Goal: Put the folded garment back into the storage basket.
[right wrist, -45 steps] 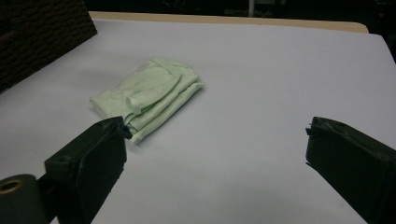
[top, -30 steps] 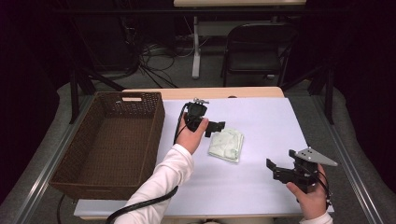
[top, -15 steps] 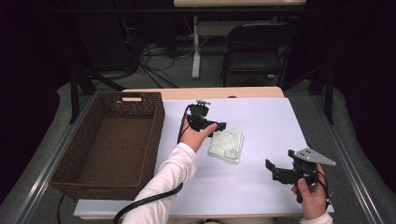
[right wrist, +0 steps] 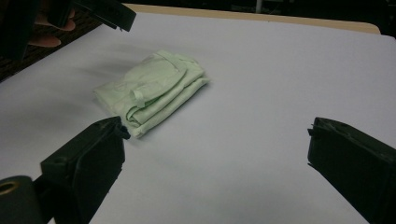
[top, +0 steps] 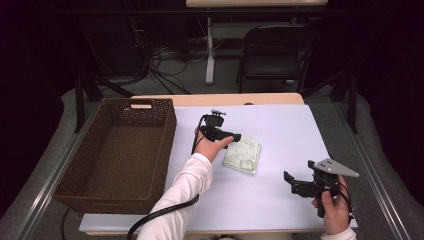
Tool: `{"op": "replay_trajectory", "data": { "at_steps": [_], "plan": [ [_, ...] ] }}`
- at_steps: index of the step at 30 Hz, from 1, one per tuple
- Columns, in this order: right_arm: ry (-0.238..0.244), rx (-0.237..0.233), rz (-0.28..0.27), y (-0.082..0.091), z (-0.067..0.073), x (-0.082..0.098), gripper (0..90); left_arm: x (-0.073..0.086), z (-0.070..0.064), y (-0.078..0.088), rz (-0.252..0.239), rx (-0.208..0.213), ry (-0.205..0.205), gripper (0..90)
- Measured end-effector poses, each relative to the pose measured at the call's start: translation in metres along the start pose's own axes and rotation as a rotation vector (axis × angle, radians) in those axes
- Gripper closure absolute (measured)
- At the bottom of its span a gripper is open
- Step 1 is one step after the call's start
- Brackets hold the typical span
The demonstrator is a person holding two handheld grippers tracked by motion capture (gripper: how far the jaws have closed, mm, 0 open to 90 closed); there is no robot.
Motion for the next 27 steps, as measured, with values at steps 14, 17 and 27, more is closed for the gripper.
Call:
{"op": "replay_trajectory", "data": {
  "at_steps": [14, 17, 27],
  "plan": [
    [0.021, -0.016, 0.005, -0.001, 0.001, 0.001, 3.6, 0.011, 0.007, -0.012, 0.026, -0.047, 0.015, 21.8],
    [0.022, -0.02, 0.005, -0.001, 0.001, 0.001, 3.7, 0.013, 0.008, -0.013, 0.038, -0.038, 0.012, 27.4],
    [0.021, -0.03, 0.017, -0.002, 0.002, 0.002, 4.0, 0.021, 0.01, -0.021, 0.07, -0.016, 0.018, 35.0]
  ]
}}
Point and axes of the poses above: each handheld gripper's, and its own axes: y roughly backward along the jaws, x roughly out of its underside, z roughly to its left, the point moved 3 cm from there along -y, roughly forward along the jaws, and after that the axes turned 3 degrees about y, right-handed, at the moved point
